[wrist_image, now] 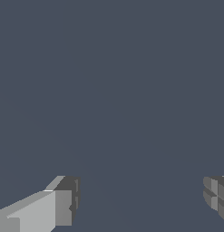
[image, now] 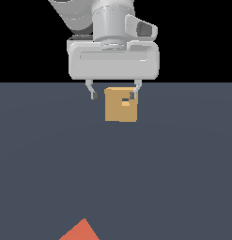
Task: Insert the peg into the horizontal hole in a box.
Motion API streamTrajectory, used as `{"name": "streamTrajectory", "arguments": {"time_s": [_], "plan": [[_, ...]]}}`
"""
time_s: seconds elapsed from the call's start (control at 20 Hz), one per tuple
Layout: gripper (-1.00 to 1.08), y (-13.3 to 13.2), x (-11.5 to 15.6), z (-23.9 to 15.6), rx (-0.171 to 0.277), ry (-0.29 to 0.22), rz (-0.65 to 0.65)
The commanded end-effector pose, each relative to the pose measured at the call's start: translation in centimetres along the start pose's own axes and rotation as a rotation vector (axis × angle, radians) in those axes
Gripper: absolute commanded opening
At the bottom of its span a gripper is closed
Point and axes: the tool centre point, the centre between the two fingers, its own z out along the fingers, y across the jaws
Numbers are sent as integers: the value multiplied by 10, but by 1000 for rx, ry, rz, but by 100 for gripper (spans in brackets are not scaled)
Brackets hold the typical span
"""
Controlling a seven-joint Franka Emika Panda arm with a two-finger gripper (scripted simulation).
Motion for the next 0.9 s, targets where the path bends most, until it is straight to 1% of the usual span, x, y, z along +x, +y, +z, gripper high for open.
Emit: {"name": "streamTrajectory", "arguments": {"time_s": [0.0, 0.1, 0.2, 0.3, 0.4, 0.5, 0.65, 0.85], "plan": [[100, 0, 0, 0, 0, 0, 0], [100, 0, -3, 1, 0, 0, 8], [100, 0, -12, 4, 0, 1, 30], [100, 0, -27, 8, 0, 1, 68], [100, -1, -48, 15, 1, 2, 120], [100, -4, -74, 23, 1, 4, 186], [100, -15, -123, 38, 2, 6, 310], [100, -45, -195, 63, 4, 11, 506]]}}
